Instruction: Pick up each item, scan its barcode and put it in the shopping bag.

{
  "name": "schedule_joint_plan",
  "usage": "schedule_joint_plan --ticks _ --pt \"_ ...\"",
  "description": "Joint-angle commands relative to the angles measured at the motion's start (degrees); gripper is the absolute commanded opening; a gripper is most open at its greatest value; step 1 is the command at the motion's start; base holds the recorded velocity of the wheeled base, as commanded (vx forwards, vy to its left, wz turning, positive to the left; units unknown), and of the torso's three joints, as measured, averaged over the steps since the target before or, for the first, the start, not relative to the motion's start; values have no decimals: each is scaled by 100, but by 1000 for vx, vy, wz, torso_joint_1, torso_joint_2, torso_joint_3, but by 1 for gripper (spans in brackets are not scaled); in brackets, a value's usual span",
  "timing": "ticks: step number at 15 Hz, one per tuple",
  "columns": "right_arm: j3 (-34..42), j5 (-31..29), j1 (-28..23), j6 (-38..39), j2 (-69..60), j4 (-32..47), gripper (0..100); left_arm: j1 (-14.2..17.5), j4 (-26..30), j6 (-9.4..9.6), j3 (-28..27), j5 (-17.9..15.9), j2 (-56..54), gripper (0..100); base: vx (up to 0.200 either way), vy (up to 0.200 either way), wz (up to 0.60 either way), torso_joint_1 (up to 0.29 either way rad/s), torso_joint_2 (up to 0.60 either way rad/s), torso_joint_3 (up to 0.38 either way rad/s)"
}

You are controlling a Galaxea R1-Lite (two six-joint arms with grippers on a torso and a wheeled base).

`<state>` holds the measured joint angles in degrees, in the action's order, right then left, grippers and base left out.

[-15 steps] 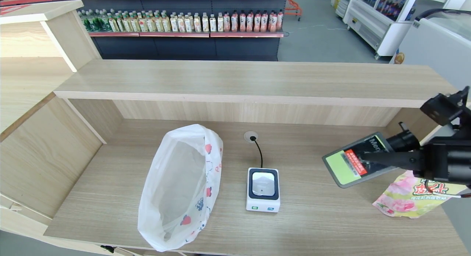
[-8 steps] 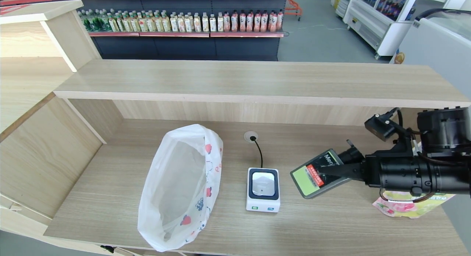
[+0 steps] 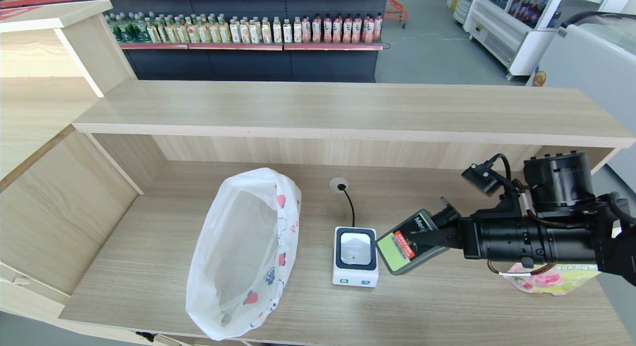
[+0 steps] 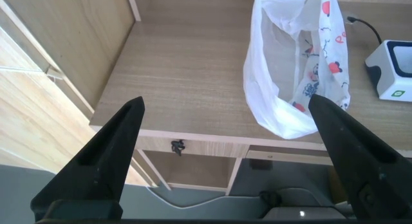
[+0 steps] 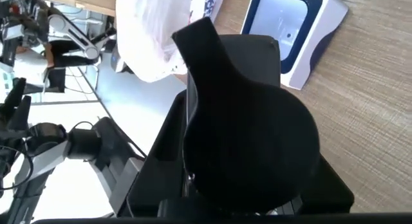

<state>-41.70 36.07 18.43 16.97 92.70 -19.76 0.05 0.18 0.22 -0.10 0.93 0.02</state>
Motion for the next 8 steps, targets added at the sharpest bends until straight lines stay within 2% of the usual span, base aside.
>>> schedule_joint_plan --ticks 1,2,6,8 --pt "-40 -65 20 -1 108 -19 0 4 -1 4 1 4 -2 100 0 200 0 2 12 2" --pt "-48 -100 20 -1 117 -28 0 4 -1 4 1 4 -2 100 0 200 0 -17 -7 7" --pt "-127 -250 108 -1 205 -28 0 4 -1 4 1 4 -2 100 0 0 0 0 0 0" --pt "-338 -496 319 -1 504 -28 0 4 -1 13 1 4 -2 100 0 0 0 0 0 0"
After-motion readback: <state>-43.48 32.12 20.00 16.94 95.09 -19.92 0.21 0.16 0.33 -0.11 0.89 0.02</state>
